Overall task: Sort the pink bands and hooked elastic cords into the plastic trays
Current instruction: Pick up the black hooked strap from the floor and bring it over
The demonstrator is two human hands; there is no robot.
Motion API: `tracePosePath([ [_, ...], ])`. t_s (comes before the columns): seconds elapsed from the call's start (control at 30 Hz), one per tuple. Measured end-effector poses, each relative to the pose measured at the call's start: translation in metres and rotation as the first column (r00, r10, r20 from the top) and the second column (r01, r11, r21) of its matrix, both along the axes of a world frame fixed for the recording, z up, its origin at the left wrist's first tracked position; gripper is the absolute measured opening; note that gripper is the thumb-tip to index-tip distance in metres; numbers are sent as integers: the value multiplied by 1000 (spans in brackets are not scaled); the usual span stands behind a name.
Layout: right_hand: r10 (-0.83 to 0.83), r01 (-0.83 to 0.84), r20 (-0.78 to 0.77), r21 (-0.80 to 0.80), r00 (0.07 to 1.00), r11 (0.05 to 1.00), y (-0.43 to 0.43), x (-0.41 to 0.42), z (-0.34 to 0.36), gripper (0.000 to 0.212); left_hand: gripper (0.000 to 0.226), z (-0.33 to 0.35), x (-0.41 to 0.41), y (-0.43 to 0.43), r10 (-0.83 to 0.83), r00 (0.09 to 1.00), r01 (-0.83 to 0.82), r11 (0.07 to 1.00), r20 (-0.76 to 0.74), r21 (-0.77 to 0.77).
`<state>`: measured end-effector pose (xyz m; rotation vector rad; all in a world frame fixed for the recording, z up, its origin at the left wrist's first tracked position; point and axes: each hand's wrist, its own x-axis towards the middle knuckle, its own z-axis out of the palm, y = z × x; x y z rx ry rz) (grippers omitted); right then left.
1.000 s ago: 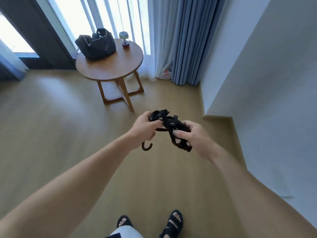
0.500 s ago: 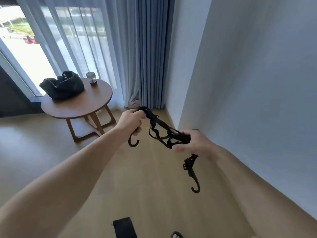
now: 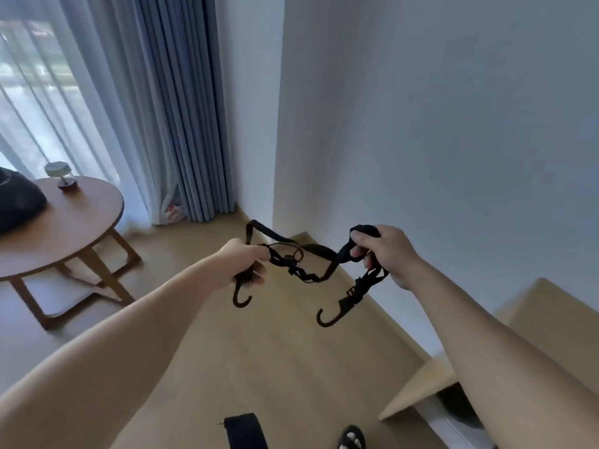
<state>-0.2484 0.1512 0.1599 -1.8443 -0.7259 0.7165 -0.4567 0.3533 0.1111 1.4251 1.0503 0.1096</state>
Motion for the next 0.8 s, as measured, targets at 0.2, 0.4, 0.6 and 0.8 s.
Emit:
tracePosePath([
  [0.2, -60, 62, -47, 33, 997, 998, -54, -5, 16, 28, 11, 23, 69, -89, -210, 931, 268, 949, 299, -169],
  [0.4, -112, 112, -42, 15, 993, 994, -131, -2, 12, 16, 40, 59, 133, -190, -307, 827, 458, 854, 472, -248],
  [0.6, -374, 372, 21, 65, 927, 926, -262, 38, 14, 15, 57, 64, 191, -309, -601, 618, 757, 628, 506, -178],
  [0.8, -571, 564, 98, 92, 815, 821, -414, 74, 14, 15, 31, 68, 254, -441, -706, 653, 672, 707, 275, 218],
])
